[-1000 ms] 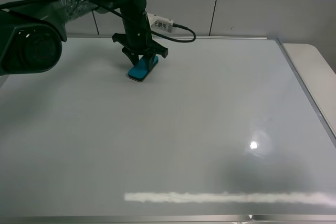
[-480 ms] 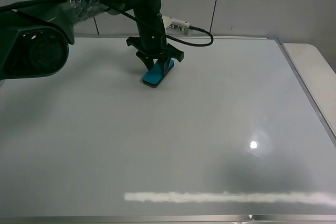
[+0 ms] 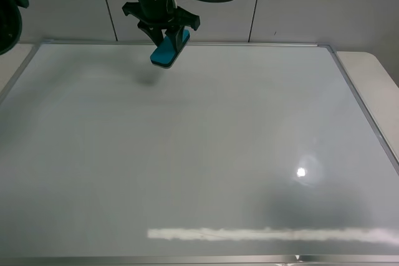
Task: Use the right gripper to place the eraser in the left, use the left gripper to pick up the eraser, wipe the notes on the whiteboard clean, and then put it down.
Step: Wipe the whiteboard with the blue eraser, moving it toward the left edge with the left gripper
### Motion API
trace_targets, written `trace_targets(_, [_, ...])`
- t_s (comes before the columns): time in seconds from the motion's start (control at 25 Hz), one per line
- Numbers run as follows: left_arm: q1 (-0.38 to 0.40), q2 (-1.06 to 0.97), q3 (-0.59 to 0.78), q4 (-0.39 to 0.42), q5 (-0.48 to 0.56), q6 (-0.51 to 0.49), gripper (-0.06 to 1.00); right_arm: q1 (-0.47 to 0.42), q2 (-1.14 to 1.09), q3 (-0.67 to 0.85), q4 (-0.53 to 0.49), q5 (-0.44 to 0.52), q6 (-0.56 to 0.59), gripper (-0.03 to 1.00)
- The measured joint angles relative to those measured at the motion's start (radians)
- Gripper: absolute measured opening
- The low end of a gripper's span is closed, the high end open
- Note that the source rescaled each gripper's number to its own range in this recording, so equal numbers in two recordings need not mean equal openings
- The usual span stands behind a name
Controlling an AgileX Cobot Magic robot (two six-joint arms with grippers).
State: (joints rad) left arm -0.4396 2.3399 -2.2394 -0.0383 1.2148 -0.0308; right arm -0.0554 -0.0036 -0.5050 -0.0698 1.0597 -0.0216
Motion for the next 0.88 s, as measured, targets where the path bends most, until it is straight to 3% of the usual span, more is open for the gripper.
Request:
trace_targets(0.2, [0.0, -0.129, 0.195, -0.019, -0.002, -0.044, 0.05, 0.0, 0.0, 0.0, 0.0, 0.0, 0.0, 1.0])
trace_targets(0.44, [0.0, -0.326, 0.538, -0.074, -0.018, -0.067, 0.05, 0.0, 0.0, 0.0, 0.0, 0.0, 0.0, 1.0])
trace_targets(0.56, [0.033, -0.468, 0.786, -0.084, -0.141, -0.081, 0.05, 0.0, 0.0, 0.0, 0.0, 0.0, 0.0, 1.0])
trace_targets(0.6, [0.077, -0.559, 0.95, -0.083, -0.262, -0.091, 0.05, 0.0, 0.0, 0.0, 0.0, 0.0, 0.0, 1.0])
trace_targets(0.68, [0.106, -0.588, 1.011, -0.083, -0.319, -0.095, 0.05, 0.0, 0.0, 0.0, 0.0, 0.0, 0.0, 1.0])
trace_targets(0.88, [0.264, -0.645, 1.231, -0.076, -0.454, -0.1, 0.05, 0.0, 0.0, 0.0, 0.0, 0.0, 0.0, 1.0])
